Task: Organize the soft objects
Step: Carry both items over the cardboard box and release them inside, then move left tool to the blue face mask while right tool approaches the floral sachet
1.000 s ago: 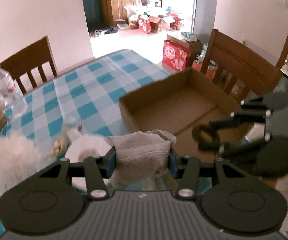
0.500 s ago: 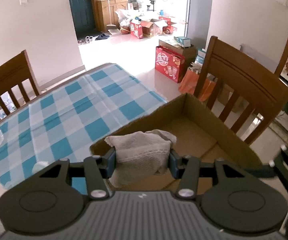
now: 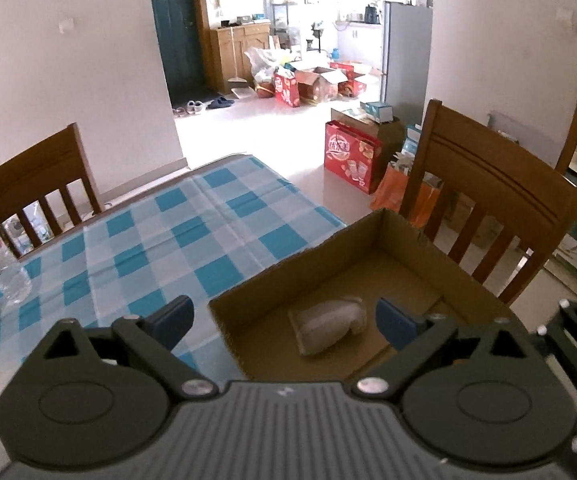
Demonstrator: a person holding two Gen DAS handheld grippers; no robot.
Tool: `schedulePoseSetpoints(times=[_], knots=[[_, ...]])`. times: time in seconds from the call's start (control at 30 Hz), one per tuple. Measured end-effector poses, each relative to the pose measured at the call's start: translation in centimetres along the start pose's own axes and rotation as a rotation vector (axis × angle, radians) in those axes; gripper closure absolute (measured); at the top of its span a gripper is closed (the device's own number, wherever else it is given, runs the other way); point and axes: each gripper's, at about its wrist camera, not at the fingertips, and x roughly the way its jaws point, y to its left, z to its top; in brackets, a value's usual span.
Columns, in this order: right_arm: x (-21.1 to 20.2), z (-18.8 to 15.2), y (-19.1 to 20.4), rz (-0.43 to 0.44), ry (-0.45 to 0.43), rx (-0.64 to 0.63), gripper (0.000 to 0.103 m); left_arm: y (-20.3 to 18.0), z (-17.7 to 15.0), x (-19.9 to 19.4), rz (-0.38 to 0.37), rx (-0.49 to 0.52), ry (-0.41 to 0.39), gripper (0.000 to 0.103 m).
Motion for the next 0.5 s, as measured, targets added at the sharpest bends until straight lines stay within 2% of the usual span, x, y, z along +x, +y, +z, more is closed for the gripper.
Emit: schedulePoseSetpoints(times=[0.27,0.5], knots=[[-0.4,-0.3,1.6,0.012,-0.006,0.012,0.000,1.8,-4.9,-4.2,0.056,-0.039,-0.005,0.005],[-1.0,-1.1,3.8,-0.007,0.006,0.022,0.000,4.0,-10.8,-5.9,0.020,-0.060,0.062,0.005]])
